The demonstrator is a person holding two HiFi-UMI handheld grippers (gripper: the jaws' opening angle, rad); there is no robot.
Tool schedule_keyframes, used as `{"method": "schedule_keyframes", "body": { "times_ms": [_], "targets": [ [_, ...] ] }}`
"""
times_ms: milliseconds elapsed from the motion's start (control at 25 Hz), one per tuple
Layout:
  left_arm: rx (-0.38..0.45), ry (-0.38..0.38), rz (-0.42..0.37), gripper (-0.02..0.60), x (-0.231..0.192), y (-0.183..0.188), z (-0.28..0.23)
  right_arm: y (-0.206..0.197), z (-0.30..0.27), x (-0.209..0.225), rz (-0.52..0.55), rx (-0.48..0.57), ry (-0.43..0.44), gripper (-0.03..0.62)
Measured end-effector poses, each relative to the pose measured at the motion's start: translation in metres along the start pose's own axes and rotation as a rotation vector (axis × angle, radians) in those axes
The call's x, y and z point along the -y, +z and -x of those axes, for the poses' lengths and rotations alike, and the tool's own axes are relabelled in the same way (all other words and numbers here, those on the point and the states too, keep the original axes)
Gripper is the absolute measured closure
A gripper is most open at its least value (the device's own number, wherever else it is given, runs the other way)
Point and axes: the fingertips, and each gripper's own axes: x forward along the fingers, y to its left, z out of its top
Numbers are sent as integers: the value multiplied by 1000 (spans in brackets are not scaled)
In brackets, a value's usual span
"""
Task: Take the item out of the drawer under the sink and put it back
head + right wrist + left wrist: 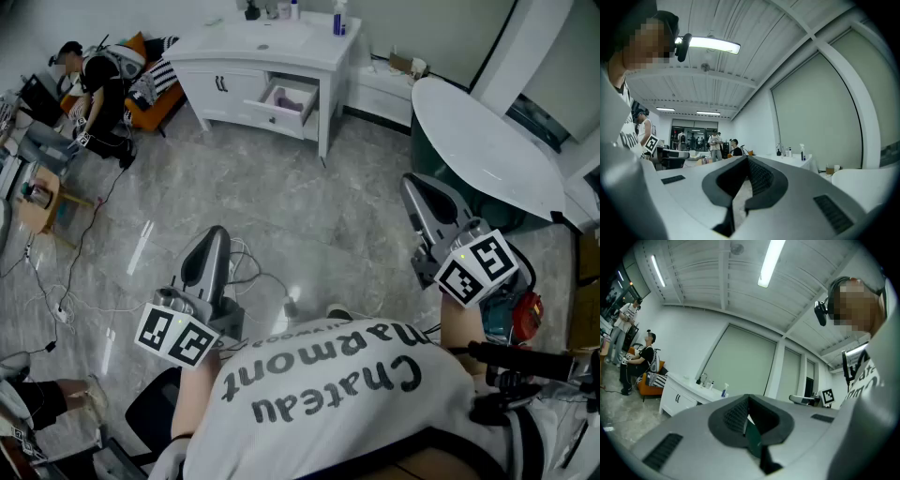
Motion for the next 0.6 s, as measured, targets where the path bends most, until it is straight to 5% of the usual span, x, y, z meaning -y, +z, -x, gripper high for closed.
{"method": "schedule_keyframes", "body": {
  "times_ms": [600],
  "targets": [
    [39,-2,-16,572,-7,9,27,-12,-1,-16,-75,-1,-24,582]
  ]
}}
